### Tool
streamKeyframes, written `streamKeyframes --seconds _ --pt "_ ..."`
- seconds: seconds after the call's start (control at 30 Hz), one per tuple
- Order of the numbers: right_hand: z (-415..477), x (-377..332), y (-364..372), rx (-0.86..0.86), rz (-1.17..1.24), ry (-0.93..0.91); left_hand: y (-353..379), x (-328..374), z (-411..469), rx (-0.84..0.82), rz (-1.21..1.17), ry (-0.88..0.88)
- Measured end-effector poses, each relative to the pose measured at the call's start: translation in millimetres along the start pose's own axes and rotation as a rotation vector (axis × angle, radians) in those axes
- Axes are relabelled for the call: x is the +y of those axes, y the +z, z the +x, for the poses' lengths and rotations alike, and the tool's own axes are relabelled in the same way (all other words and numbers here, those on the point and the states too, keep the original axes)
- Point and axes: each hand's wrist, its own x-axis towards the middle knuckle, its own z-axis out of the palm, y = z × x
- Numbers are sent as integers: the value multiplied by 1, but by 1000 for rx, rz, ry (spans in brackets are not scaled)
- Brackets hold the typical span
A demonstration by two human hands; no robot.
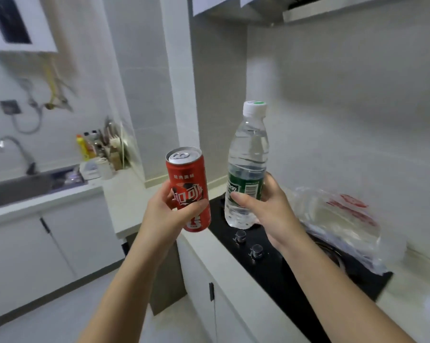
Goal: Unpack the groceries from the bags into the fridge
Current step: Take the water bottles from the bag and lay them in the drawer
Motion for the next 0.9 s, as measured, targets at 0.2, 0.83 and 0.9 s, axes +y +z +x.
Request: streamKeyframes --seconds 0.2,0.83,0.9 --pt "19 6 57 -322 113 25 -45 7 -35 305 53 -58" --pt "-109 -42 246 -1102 353 83 -143 57 -261 1143 266 -160" --pt "-138 -51 263 -1170 391 100 -149 66 -294 1206 288 -151"
